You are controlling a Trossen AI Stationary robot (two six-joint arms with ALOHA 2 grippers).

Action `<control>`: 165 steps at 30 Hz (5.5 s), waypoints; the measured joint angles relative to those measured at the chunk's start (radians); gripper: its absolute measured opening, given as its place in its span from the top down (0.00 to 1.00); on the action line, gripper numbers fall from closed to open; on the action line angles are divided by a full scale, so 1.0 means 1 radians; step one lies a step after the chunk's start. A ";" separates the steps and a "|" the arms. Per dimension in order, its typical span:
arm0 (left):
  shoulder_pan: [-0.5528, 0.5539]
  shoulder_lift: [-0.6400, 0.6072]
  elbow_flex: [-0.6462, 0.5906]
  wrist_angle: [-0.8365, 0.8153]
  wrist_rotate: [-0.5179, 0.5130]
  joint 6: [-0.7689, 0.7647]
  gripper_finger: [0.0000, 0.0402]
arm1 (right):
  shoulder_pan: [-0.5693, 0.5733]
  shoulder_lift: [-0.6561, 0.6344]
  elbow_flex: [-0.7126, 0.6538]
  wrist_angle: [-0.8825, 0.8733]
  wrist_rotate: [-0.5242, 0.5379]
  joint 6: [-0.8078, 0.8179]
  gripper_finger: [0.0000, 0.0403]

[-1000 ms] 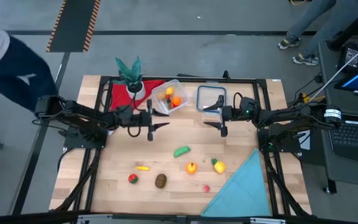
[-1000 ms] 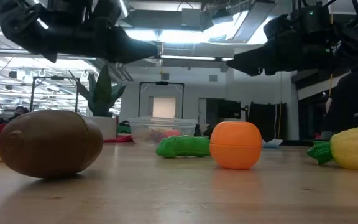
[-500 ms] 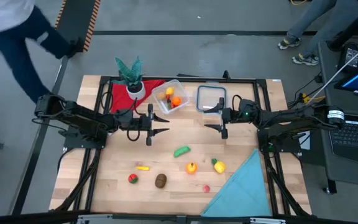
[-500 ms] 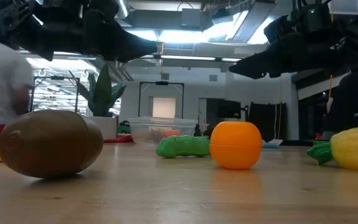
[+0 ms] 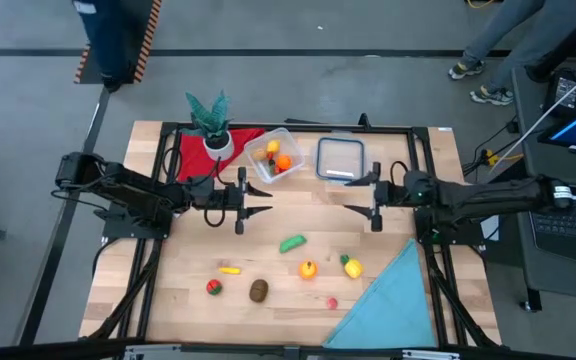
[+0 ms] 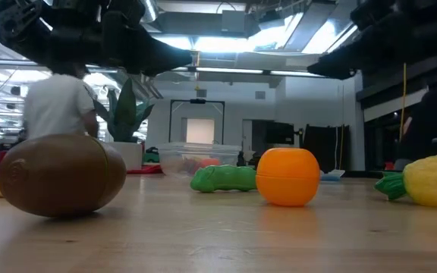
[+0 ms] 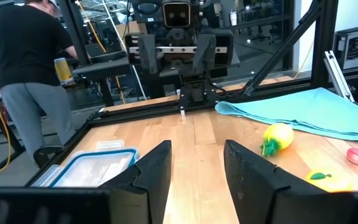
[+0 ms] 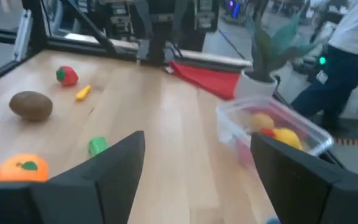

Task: Pick and placing Produce into tupperware
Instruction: Put the pineapple into the transparent bin

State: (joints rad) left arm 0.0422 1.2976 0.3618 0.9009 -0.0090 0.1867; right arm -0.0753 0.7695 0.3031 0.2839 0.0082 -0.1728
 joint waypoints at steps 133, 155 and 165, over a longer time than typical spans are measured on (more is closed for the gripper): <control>-0.058 0.001 0.000 -0.059 0.000 -0.049 0.77 | 0.705 0.895 0.704 -1.007 0.228 1.295 0.23; -0.058 0.001 0.000 -0.063 0.000 -0.048 0.84 | 0.665 0.952 0.704 -1.012 0.174 1.324 0.23; -0.058 0.001 0.000 -0.063 0.000 -0.048 0.89 | 0.661 0.957 0.705 -1.036 0.173 1.346 0.23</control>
State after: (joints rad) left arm -0.0158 1.2984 0.3618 0.8383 -0.0093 0.1387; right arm 0.5858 1.7266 1.0076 -0.7521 0.1814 1.1736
